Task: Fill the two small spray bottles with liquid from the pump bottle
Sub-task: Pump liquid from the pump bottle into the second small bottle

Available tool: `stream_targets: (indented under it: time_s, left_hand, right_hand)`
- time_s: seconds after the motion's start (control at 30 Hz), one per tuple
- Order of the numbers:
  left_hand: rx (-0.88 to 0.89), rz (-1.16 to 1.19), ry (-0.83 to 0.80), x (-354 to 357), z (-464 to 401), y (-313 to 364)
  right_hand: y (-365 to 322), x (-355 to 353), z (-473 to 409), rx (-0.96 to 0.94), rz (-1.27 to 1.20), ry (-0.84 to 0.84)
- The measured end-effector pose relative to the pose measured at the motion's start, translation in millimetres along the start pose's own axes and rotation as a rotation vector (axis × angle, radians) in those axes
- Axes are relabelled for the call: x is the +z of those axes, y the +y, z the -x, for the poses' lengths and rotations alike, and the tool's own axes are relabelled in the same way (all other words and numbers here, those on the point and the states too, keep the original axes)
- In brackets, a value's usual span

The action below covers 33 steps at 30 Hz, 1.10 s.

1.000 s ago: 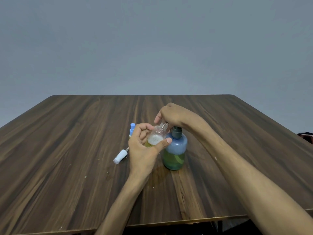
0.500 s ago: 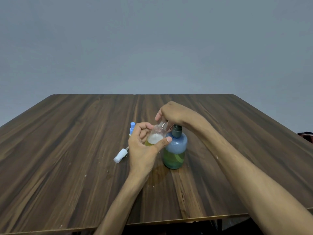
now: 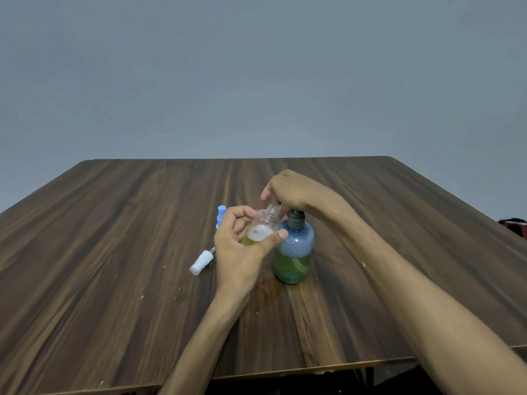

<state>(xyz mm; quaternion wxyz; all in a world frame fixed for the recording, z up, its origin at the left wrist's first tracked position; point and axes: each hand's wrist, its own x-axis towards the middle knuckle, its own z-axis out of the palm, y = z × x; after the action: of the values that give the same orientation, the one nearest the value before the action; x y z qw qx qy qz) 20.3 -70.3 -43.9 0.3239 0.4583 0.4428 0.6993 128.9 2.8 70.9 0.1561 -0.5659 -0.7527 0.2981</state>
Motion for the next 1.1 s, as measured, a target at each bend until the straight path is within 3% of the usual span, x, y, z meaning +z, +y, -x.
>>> stream_targets:
  time_s: [1.1]
  left_hand:
    - [0.014, 0.02, -0.004, -0.3, -1.7, -5.2]
  right_hand:
    - [-1.1, -0.7, -0.4, -0.029, 0.033, 0.023]
